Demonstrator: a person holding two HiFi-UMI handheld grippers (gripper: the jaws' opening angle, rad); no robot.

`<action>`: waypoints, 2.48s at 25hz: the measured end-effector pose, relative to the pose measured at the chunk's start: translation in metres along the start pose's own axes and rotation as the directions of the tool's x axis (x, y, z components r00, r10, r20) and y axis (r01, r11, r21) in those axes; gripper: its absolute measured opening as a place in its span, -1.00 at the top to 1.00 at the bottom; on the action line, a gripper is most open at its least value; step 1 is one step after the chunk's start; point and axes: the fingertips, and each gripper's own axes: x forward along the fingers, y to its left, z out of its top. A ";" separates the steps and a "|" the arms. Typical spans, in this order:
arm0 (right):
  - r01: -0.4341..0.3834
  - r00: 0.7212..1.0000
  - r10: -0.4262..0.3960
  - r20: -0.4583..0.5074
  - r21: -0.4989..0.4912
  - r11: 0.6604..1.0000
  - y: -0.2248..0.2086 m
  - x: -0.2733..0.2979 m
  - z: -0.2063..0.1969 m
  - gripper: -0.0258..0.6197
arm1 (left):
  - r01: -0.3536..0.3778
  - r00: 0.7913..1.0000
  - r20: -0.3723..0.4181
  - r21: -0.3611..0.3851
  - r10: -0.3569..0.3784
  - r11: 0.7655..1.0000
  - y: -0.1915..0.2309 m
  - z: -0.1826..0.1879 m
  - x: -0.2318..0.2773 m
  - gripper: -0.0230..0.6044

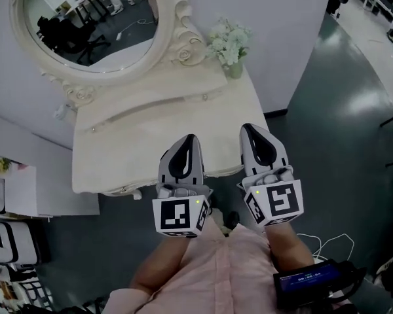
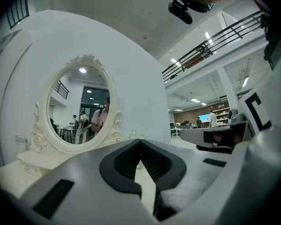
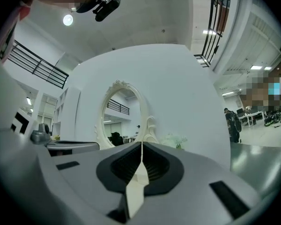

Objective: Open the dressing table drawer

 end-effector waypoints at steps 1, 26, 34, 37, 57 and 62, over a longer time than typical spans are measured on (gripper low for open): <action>-0.014 1.000 0.014 -0.004 -0.003 1.000 0.003 0.005 -0.001 0.86 | -0.015 1.000 -0.002 -0.001 0.015 1.000 0.006 -0.001 0.000 0.86; -0.028 0.992 0.030 -0.121 0.016 0.999 0.010 0.104 -0.046 0.86 | -0.074 0.995 -0.066 -0.052 0.070 0.996 0.093 -0.032 0.060 0.86; 0.015 0.996 -0.018 -0.088 -0.032 0.999 0.012 0.142 -0.028 0.86 | -0.044 0.999 0.000 -0.067 0.044 0.997 0.128 -0.012 0.088 0.86; 0.025 0.997 -0.029 -0.075 -0.052 0.998 0.012 0.153 -0.021 0.86 | -0.030 0.999 0.016 -0.074 0.031 0.997 0.137 -0.008 0.097 0.86; 0.034 0.991 -0.042 -0.128 -0.061 0.998 -0.001 0.198 -0.043 0.85 | -0.003 1.000 -0.023 -0.114 0.000 0.994 0.154 -0.032 0.140 0.86; 0.033 0.984 -0.039 -0.172 -0.037 0.999 -0.007 0.199 -0.061 0.86 | 0.005 0.998 -0.059 -0.119 -0.012 0.993 0.148 -0.045 0.141 0.86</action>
